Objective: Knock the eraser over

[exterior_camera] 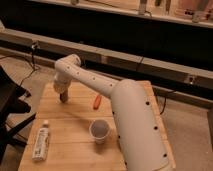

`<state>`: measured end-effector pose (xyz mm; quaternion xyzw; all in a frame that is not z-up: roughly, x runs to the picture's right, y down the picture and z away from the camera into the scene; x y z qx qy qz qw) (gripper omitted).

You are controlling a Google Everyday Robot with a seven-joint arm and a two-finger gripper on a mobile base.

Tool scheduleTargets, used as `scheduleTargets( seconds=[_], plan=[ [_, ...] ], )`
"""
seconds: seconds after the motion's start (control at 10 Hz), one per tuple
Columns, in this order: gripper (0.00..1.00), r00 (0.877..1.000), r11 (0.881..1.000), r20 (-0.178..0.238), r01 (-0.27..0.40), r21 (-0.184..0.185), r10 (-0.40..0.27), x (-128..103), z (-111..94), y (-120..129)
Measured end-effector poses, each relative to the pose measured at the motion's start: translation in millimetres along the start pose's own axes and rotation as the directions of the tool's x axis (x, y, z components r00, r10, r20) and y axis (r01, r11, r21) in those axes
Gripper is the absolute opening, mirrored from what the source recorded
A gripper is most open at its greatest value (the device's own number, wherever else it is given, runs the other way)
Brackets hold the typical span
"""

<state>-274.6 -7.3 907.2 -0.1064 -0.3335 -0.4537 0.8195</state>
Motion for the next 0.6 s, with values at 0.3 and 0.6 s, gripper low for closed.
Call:
scheduleTargets(
  seconds=[0.3,0.6],
  plan=[
    [0.01,1.000,1.000,-0.005,-0.018,-0.003,0.018,17.7,-4.8,-1.7],
    [0.29,1.000,1.000,-0.006,-0.007,-0.005,0.007,6.3,-1.8,-1.4]
  ],
)
